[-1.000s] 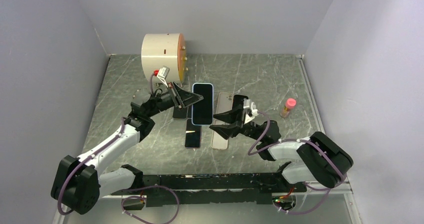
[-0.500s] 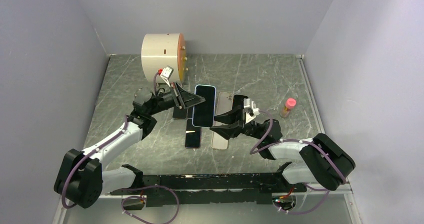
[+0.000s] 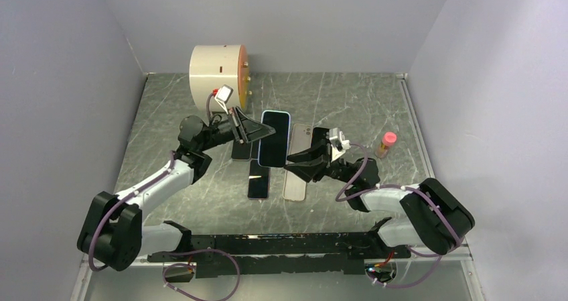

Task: Take the phone out of the phone case
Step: Remove the phone case from the phone.

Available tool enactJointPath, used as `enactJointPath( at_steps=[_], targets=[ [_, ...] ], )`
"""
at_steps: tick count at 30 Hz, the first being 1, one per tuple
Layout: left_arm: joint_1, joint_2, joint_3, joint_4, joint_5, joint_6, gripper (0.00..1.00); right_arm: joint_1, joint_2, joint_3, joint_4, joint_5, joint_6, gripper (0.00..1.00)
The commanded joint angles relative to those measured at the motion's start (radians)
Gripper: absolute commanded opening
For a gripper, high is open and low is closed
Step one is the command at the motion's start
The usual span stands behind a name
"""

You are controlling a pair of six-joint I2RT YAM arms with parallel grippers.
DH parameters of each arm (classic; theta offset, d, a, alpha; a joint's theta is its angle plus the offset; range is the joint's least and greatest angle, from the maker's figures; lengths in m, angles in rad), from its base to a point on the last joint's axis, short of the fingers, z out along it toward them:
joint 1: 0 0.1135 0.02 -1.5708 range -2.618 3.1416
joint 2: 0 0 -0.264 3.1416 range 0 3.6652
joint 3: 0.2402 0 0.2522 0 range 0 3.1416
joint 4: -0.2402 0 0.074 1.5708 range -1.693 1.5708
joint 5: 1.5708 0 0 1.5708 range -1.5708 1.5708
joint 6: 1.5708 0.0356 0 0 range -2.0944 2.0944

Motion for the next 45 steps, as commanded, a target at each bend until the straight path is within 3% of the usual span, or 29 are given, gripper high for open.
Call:
enactJointPath(
  at_steps=[1,8,14,23,35,42,45],
  targets=[
    [-0.026,0.015,0.053,0.164,0.108,-0.108,0.02,-0.016,0.011,0.063,0.131,0.027,0.010,0.37],
    [-0.063,0.063,0.056,0.169,0.116,-0.075,0.02,-0.017,0.009,0.096,0.110,0.042,0.032,0.37],
    [-0.071,0.054,0.036,0.016,0.086,0.048,0.02,-0.017,0.030,0.123,0.172,0.050,0.109,0.37],
    [-0.078,0.134,-0.010,0.092,0.103,0.032,0.02,-0.023,0.029,0.135,0.184,0.095,0.154,0.37],
    [-0.094,0.134,-0.037,-0.074,0.079,0.201,0.02,-0.060,0.017,0.157,0.186,0.138,0.223,0.38],
    [-0.105,0.176,-0.034,-0.069,0.081,0.204,0.02,-0.064,0.043,0.196,0.189,0.120,0.255,0.38],
    [-0.105,0.178,-0.023,-0.166,0.044,0.258,0.02,-0.064,0.054,0.204,0.188,0.110,0.263,0.36]
  ],
)
